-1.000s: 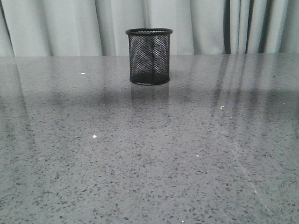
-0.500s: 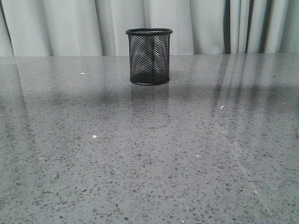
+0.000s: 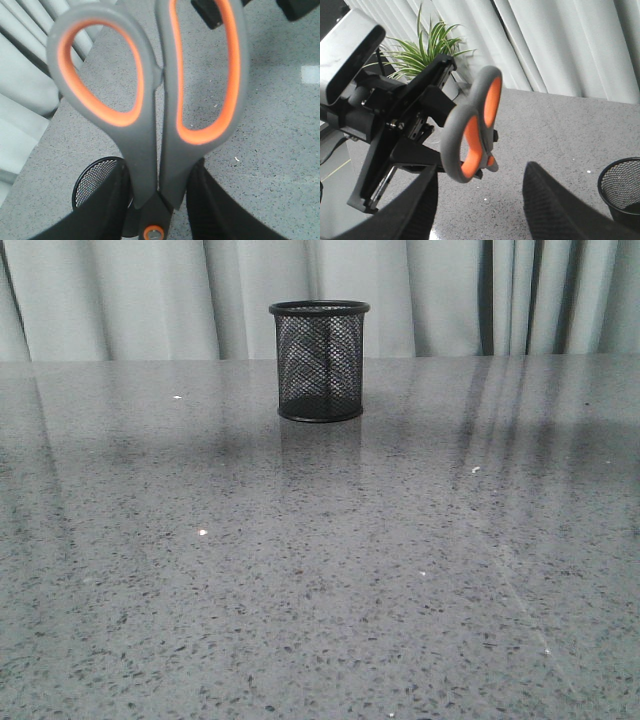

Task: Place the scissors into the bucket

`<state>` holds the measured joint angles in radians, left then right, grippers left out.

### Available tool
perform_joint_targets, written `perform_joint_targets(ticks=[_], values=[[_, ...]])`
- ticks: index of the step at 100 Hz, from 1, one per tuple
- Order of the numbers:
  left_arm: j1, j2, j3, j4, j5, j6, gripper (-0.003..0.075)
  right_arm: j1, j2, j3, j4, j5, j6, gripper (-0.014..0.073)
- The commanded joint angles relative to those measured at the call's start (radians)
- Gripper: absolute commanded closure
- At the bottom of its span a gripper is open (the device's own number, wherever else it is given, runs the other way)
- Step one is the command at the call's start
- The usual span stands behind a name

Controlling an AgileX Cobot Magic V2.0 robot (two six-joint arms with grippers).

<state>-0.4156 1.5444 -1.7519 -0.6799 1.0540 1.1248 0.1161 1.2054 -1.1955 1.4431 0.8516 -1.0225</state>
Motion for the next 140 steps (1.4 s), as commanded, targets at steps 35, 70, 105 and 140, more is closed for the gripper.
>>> perform_joint_targets(ticks=[35, 70, 105, 140], values=[[-0.068, -0.010, -0.031, -0.062, -0.106, -0.015, 0.0563, 0.000, -0.013, -0.034, 0.069, -0.037, -0.010, 0.0246], [-0.121, -0.002, -0.031, -0.056, -0.140, -0.015, 0.0563, 0.000, -0.002, -0.034, 0.077, -0.081, -0.010, 0.0246], [-0.143, -0.002, -0.031, -0.045, -0.143, -0.015, 0.0544, 0.000, 0.007, -0.034, 0.084, -0.070, -0.010, 0.0518], [-0.103, -0.042, -0.031, -0.045, -0.142, -0.037, 0.0239, 0.000, 0.007, -0.034, 0.068, -0.084, -0.010, 0.0666]])
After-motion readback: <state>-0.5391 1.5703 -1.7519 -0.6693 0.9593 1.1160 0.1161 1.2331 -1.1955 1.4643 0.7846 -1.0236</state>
